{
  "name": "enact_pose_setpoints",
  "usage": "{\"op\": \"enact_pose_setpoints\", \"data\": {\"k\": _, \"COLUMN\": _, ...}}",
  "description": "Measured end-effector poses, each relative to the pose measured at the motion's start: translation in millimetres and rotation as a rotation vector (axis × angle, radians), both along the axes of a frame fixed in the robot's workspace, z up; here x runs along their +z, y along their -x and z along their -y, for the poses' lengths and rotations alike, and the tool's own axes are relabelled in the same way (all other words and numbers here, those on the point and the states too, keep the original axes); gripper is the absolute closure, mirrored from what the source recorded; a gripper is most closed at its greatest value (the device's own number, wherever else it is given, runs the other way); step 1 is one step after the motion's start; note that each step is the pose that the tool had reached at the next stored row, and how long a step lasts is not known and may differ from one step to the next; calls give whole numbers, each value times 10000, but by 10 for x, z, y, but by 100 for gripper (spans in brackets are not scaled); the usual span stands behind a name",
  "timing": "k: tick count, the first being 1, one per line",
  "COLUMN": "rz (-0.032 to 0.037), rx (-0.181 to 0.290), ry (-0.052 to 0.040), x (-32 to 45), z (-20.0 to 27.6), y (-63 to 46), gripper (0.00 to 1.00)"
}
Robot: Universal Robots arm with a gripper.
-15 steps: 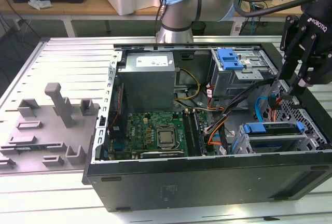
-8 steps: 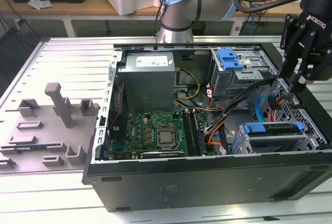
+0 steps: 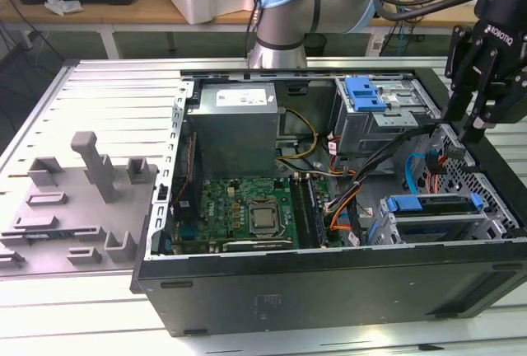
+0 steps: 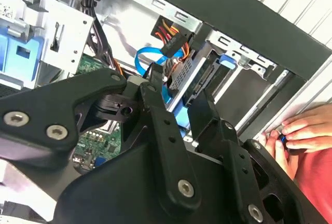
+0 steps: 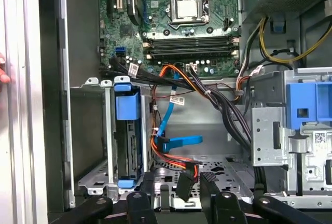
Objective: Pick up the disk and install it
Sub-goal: 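Insert the first disk wire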
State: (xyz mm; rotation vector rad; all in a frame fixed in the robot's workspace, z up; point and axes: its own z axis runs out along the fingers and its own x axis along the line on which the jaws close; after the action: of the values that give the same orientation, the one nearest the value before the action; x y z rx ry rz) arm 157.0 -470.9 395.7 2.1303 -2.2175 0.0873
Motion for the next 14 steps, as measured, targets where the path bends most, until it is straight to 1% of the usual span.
{"op": "enact_pose_setpoints", "data": {"k": 3, "rz": -1, "rx": -124, "ry": 17, "x": -25, "z": -19, "y": -5, "gripper": 53}}
{"op": "enact_pose_setpoints", "data": {"k": 4, "rz": -2, "rx": -269, "ry": 30, "x": -33, "z": -23, "y": -12, "gripper": 53}}
{"op": "enact_pose_setpoints", "data": {"k": 5, "rz": -7, "rx": -391, "ry": 98, "x": -37, "z": -27, "y": -26, "gripper": 53}}
{"op": "enact_pose_setpoints", "data": {"k": 6, "rz": -12, "rx": -412, "ry": 166, "x": -38, "z": -29, "y": -30, "gripper": 53}}
{"op": "enact_pose_setpoints", "data": {"k": 8, "rz": -26, "rx": -446, "ry": 361, "x": -40, "z": -31, "y": -37, "gripper": 53}}
{"op": "enact_pose_setpoints", "data": {"k": 9, "rz": -33, "rx": -464, "ry": 498, "x": -41, "z": -33, "y": -41, "gripper": 53}}
{"op": "enact_pose_setpoints", "data": {"k": 11, "rz": -46, "rx": -484, "ry": 717, "x": -40, "z": -42, "y": -47, "gripper": 53}}
{"op": "enact_pose_setpoints", "data": {"k": 13, "rz": -62, "rx": -503, "ry": 898, "x": -42, "z": -54, "y": -53, "gripper": 53}}
{"op": "enact_pose_setpoints", "data": {"k": 14, "rz": -81, "rx": -520, "ry": 1041, "x": -42, "z": -68, "y": -59, "gripper": 53}}
